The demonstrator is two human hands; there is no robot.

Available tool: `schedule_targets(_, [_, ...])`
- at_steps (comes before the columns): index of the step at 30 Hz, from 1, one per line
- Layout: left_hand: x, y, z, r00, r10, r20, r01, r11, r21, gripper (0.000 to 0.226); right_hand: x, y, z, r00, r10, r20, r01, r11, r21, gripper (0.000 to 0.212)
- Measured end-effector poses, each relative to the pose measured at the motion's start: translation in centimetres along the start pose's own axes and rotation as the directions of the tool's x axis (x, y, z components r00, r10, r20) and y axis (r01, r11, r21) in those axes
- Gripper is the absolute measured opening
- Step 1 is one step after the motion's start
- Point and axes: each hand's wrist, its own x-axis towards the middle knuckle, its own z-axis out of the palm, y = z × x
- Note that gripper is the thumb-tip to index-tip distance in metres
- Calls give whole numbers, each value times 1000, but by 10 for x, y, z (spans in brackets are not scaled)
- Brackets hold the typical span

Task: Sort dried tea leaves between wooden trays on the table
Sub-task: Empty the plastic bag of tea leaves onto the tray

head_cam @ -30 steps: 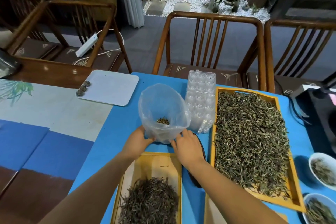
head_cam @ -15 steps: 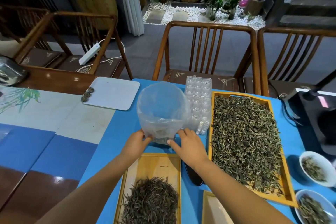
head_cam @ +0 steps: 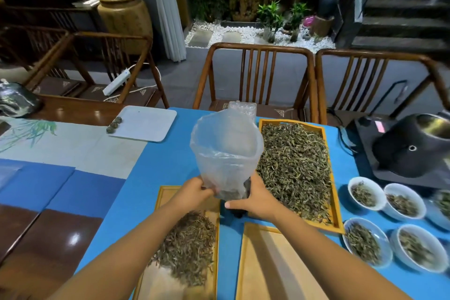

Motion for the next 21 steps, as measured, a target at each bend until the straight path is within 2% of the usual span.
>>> schedule_targets(4, [-26,17,25,997,20,74,-15,998,-62,16,-38,12,-20,1000,0,-15,1,998,63,92])
schedule_targets(6, [-39,23,39,992,39,119,-25,994,-111,18,-56,15,-27,999,35,-19,-33,996,83,96])
schedule_targets(9, [-59,30,58,987,7,162,15,991,-133,6,-83,22,-36,997,75,6,-75,994,79,99])
schedule_targets(11, [-72,31,69,984,10,177,10,994,-110,12,-100,26,-41,995,95,25,-96,994,48,95])
schedule_targets(13, [-85,33,78,979,21,201,3,993,-118,3,-115,32,-44,991,130,42,-131,991,35,95])
schedule_targets(18, [-111,32,100,954,-21,298,68,986,-150,11,-152,48,-46,975,196,107,-194,981,-22,88])
schedule_targets(21, [-123,30,111,907,-61,418,145,974,-174,22,-172,59,-45,951,262,167,-264,964,-12,93])
